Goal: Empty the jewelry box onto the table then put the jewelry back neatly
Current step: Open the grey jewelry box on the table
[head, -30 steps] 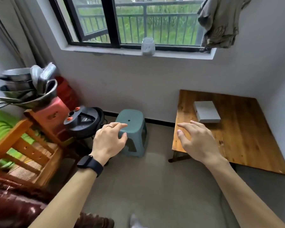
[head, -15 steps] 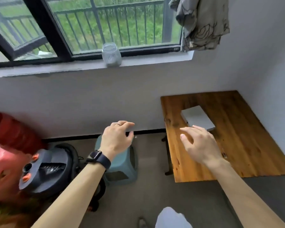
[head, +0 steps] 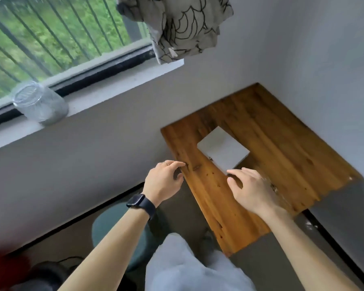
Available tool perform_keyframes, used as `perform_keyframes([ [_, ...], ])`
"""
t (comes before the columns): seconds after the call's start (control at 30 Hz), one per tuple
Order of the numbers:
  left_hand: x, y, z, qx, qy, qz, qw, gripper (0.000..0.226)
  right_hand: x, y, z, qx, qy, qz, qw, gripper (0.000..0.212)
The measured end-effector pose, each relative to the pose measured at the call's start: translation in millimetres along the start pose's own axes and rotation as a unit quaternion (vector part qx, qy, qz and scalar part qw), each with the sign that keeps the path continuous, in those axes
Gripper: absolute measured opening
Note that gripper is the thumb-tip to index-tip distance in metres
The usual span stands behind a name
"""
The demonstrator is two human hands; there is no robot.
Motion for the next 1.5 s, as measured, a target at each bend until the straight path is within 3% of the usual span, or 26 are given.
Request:
perform_keyframes([
  [0.33, -14.5, -51.1, 153.2, 0.142, -0.108, 0.071, 0.981, 0.052, -44.6, -36.4, 70.1, -0.003, -0.163, 0.118, 0.980, 0.042],
  [0.5, -9.6, -90.8, 224.9, 0.226, -0.146, 0.136, 0.953, 0.076, -64.0, -69.0, 106.8, -0.069, -0.235, 0.172, 0.954, 0.049],
  [0.63, 4.7, -122.8, 279.5, 0.253, -0.225, 0.203, 0.919, 0.103, -73.5, -107.9, 142.7, -0.128, -0.276, 0.205, 0.930, 0.058],
  [0.73, 15.4, -151.1, 309.0, 0.235, -0.309, 0.237, 0.891, 0.105, -77.0, -139.1, 171.5, -0.192, -0.269, 0.122, 0.936, 0.073],
  [0.87, 28.2, -178.9, 331.4, 0.129, -0.434, 0.197, 0.870, 0.080, -82.1, -179.4, 210.7, -0.226, -0.237, 0.022, 0.945, 0.085],
  [1.03, 43.8, -202.5, 350.3, 0.008, -0.528, 0.140, 0.838, 0.067, -97.4, -209.2, 236.7, -0.386, -0.184, -0.028, 0.904, 0.062],
  [1.17, 51.0, -210.3, 356.4, -0.042, -0.555, 0.122, 0.822, 0.066, -100.1, -222.3, 241.0, -0.430, -0.178, -0.030, 0.884, 0.057],
  [1.33, 61.8, -211.0, 354.7, -0.037, -0.558, 0.092, 0.824, 0.067, -87.6, -230.2, 238.1, -0.428, -0.239, -0.025, 0.871, 0.063],
  [1.5, 87.4, -207.0, 318.5, 0.063, -0.544, 0.067, 0.834, 0.067, -43.6, -261.7, 210.3, -0.435, -0.290, -0.009, 0.852, 0.066],
])
Point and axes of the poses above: each hand's wrist, its own z-axis towards the middle knuckle, its own y-axis out of the back of the hand, x = y × z, the point moved 4 cm from there along z, towards the middle knuckle, and after that the axes turned 9 degrees about x, right-handed, at the moved point
